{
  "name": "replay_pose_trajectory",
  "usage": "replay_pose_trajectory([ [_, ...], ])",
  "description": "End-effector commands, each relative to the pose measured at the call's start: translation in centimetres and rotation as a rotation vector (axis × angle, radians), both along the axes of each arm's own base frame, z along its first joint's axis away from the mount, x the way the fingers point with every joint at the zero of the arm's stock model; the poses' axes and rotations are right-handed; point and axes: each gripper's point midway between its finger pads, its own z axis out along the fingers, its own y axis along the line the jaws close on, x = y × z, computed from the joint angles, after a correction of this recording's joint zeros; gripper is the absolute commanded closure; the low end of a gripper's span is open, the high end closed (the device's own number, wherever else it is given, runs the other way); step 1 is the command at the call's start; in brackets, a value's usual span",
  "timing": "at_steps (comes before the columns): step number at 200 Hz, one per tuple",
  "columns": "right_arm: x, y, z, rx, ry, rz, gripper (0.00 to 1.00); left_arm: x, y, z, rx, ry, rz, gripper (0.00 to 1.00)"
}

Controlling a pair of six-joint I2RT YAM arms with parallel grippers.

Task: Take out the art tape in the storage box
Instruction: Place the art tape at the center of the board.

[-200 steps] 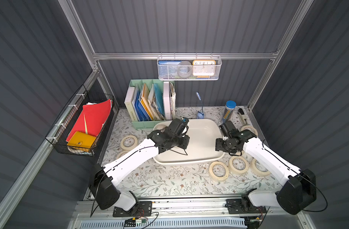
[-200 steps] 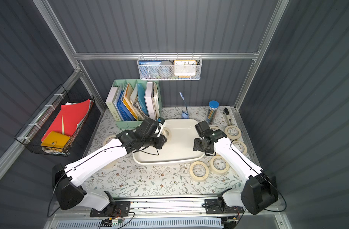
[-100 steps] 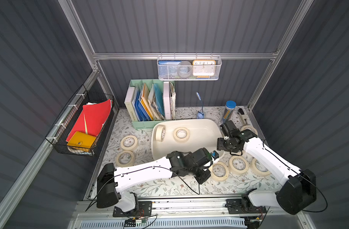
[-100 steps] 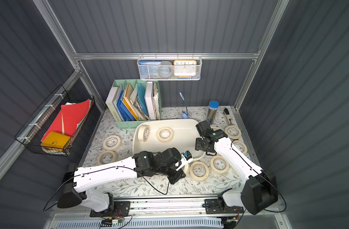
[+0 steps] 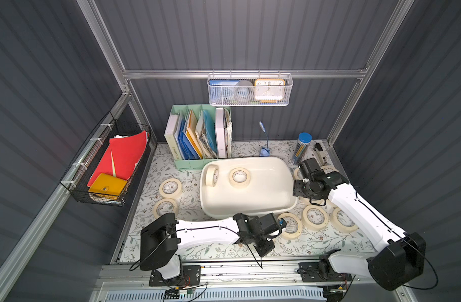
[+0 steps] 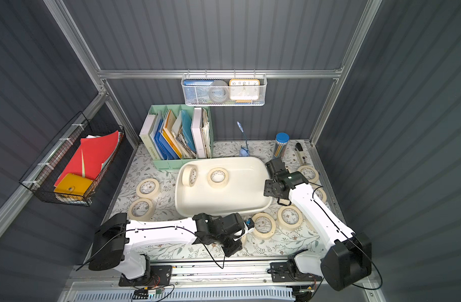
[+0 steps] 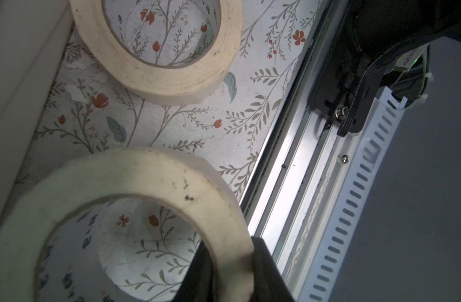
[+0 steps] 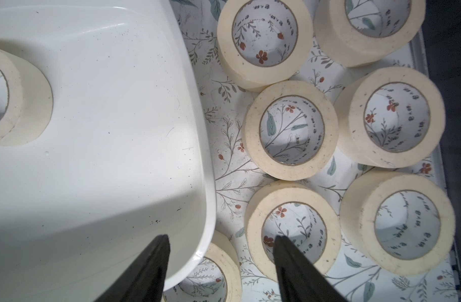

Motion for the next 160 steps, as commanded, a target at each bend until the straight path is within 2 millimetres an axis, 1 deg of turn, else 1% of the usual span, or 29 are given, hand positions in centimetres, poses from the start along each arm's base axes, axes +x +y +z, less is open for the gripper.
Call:
replay_pose_trajectory([
  [1,-0.4,-0.9,0.1,-0.034,0.012,-0.002,0.31,1.0,-0.4,-0.6,0.0,-0.06,-0.008,1.0],
  [25,-0.7,-0.8,-0.1,-0.028,0.021,-0.005,0.31,2.1,0.8,-1.9,0.048,-0.105,0.053,1.0],
  [58,-0.5,-0.2,-0.5,0.002,0.025,0.009,0.31,3.2,1.2,-4.2,0.052,-0.123,0.089,1.0],
  [70,-0.4,0.0,-0.6,0.011,0.032,0.011,0.31,3.4,0.9,-4.6,0.036,-0.13,0.094,1.0],
  [93,-0.4,0.4,-0.8,0.025,0.046,0.018,0.32,3.7,0.2,-4.9,0.01,-0.117,0.101,0.91],
  [112,-0.4,0.5,-1.0,0.031,0.052,0.021,0.32,3.8,-0.1,-5.4,0.025,-0.115,0.101,0.85],
  [122,-0.4,0.7,-1.0,0.038,0.056,0.023,0.32,3.9,0.1,-5.6,0.033,-0.121,0.105,0.8],
  [137,-0.6,0.8,-1.0,0.048,0.062,0.03,0.32,4.3,0.2,-5.5,0.037,-0.137,0.117,0.72],
  [160,-0.8,0.9,-0.9,0.051,0.06,0.035,0.32,4.9,0.2,-4.8,0.041,-0.175,0.13,0.62],
])
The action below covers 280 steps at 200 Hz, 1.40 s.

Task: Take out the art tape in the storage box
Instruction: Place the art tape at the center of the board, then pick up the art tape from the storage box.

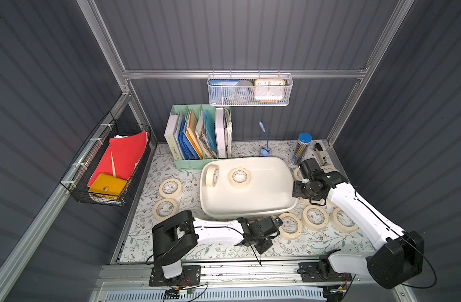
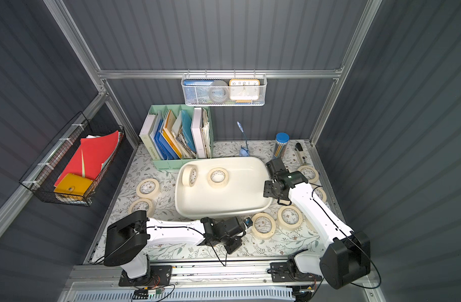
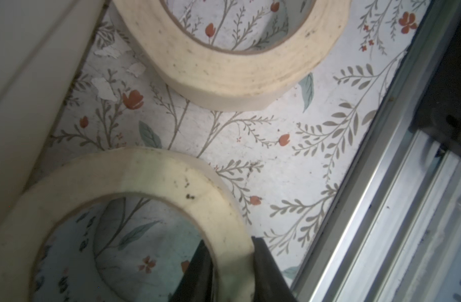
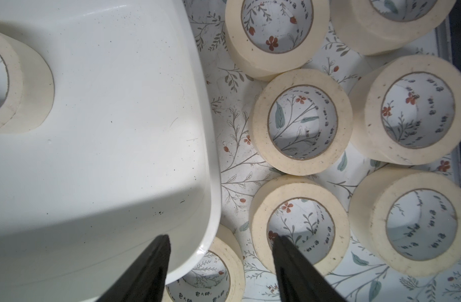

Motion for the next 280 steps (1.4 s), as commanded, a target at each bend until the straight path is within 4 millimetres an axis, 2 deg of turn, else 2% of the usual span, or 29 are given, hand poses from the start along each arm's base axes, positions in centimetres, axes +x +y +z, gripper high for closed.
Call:
replay_pose_trajectory([
  [1,-0.5,0.1,-0.1,0.007,0.018,0.011,0.32,1.4,-0.1,0.0,0.014,-0.054,0.033,0.62],
  [33,-0.5,1.1,0.3,0.047,0.02,0.038,0.32,2.0,0.0,1.1,0.032,-0.087,0.036,0.49],
  [49,-0.4,1.8,0.3,0.054,0.02,0.058,0.32,2.2,-0.1,2.3,0.015,-0.101,0.04,0.42],
  [103,1.1,5.4,0.5,0.118,0.004,0.137,0.32,2.7,-1.2,8.8,-0.113,-0.165,0.026,0.23],
  [134,2.8,7.6,1.0,0.138,-0.011,0.186,0.32,3.4,-0.2,13.3,-0.178,-0.24,0.063,0.21],
  [153,3.9,8.8,0.5,0.142,0.009,0.21,0.32,4.2,1.7,15.6,-0.156,-0.305,0.091,0.21],
  [174,5.1,10.1,-0.3,0.144,0.031,0.233,0.32,6.6,5.6,16.8,-0.037,-0.39,0.179,0.21],
  [198,5.9,11.2,-1.0,0.171,0.052,0.244,0.32,11.1,11.0,17.5,0.015,-0.468,0.382,0.21],
  [224,6.4,11.3,-1.1,0.169,0.042,0.241,0.32,16.6,16.4,18.2,-0.012,-0.532,0.616,0.21],
  [257,6.2,10.7,-1.5,0.132,0.054,0.243,0.32,22.2,20.7,17.7,0.034,-0.551,0.775,0.19],
  [280,6.0,10.3,-1.8,0.114,0.064,0.242,0.32,25.3,23.1,16.1,0.036,-0.499,0.837,0.17],
])
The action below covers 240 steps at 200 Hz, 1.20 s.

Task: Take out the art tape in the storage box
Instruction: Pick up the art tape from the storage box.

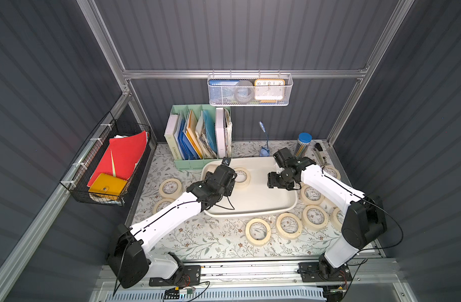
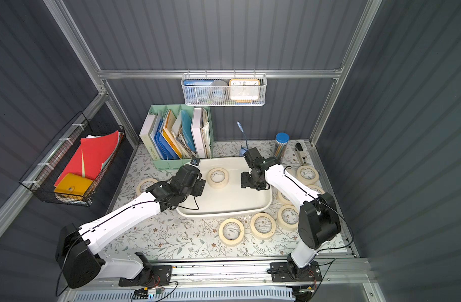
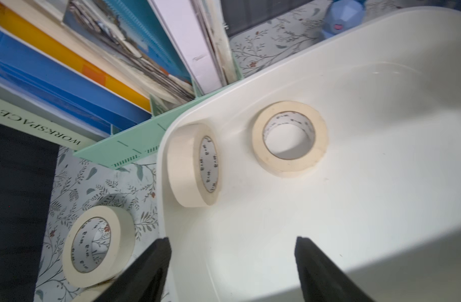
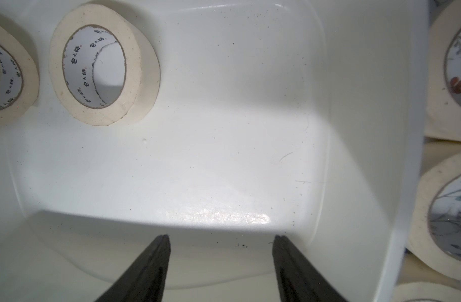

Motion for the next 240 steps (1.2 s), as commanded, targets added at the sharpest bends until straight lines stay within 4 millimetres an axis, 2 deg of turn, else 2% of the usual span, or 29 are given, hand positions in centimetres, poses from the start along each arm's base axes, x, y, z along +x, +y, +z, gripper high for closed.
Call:
replay_pose_trajectory([
  [1,0.0,-0.5,0.3,-0.03,-0.009,0.011,0.32,3.0,1.4,-0.6,-0.022,0.003,0.031,0.17],
  [28,0.0,-0.6,-0.3,-0.035,0.004,0.012,0.32,5.4,3.5,-3.2,-0.055,0.053,0.075,0.1],
  [45,0.1,-0.6,-0.6,-0.037,0.015,0.022,0.32,6.5,4.3,-4.3,-0.07,0.066,0.086,0.1],
  [75,0.2,-0.5,-1.0,-0.043,0.031,0.031,0.32,7.9,4.4,-5.3,-0.127,0.077,0.081,0.1],
  [116,0.2,-0.5,-1.6,-0.05,0.045,0.027,0.32,8.7,3.7,-6.9,-0.159,0.102,0.063,0.13],
  [140,0.1,-0.5,-1.5,-0.051,0.048,0.027,0.32,9.0,3.6,-8.0,-0.164,0.124,0.064,0.19],
  [164,0.0,-0.8,-1.6,-0.06,0.049,0.026,0.32,9.2,3.8,-7.9,-0.165,0.119,0.07,0.31],
  [196,-0.2,-0.7,-1.7,-0.059,0.054,0.031,0.32,9.3,3.9,-7.7,-0.161,0.12,0.073,0.57],
  [220,-0.2,-0.7,-1.6,-0.055,0.054,0.029,0.32,9.2,3.8,-6.4,-0.178,0.101,0.07,0.74],
  [240,-0.2,-0.8,-1.7,-0.058,0.053,0.029,0.32,8.8,3.7,-4.3,-0.204,0.078,0.068,0.84],
])
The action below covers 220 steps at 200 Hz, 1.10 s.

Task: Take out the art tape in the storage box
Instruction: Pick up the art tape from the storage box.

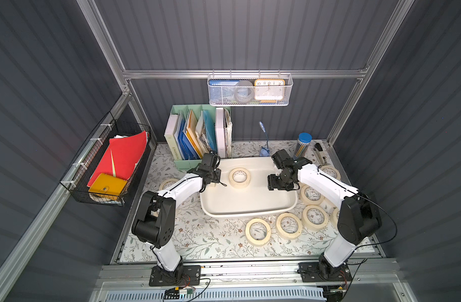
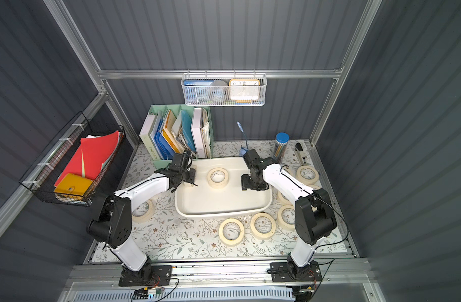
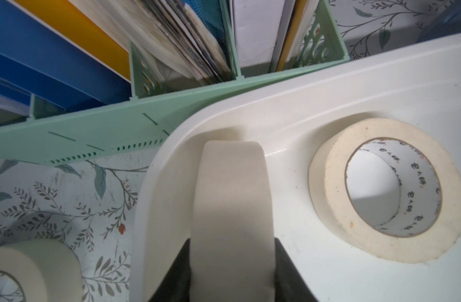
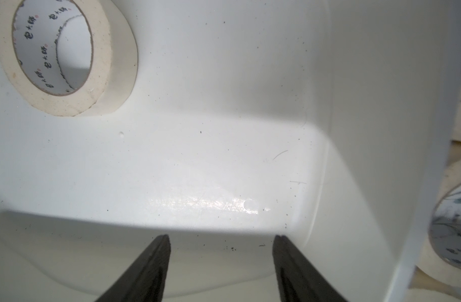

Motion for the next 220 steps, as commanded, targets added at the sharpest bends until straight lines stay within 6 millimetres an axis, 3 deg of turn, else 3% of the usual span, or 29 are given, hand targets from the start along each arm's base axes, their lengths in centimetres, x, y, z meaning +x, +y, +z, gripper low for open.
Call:
replay_pose_trajectory([
  [1,-0.1,-0.3,0.4,-0.011,0.0,0.004,0.32,0.4,-0.2,4.5,-0.05,-0.079,0.006,0.85],
  [41,-0.1,-0.2,-0.1,-0.01,0.012,0.002,0.32,-2.7,-3.9,7.4,-0.275,-0.082,-0.078,0.86],
  [60,0.0,-0.1,-0.4,-0.007,0.015,0.003,0.32,-4.4,-6.6,8.1,-0.385,-0.063,-0.147,0.85],
  [88,0.1,-0.2,-0.4,-0.017,0.014,0.001,0.32,-7.2,-10.3,7.0,-0.48,0.052,-0.265,0.83],
  [121,0.0,-0.4,-0.5,-0.026,0.016,0.003,0.32,-9.8,-12.3,6.0,-0.597,0.122,-0.363,0.8],
  [173,0.1,-0.9,-0.1,-0.041,0.002,-0.012,0.32,-6.6,-14.7,7.0,-0.728,0.007,-0.397,0.72],
  [205,-0.1,-1.5,0.1,-0.046,0.001,-0.017,0.32,-3.5,-15.4,5.9,-0.75,-0.04,-0.359,0.71],
  [220,-0.1,-0.8,0.7,-0.005,-0.005,0.004,0.32,-2.6,-15.7,5.8,-0.787,-0.038,-0.362,0.71],
])
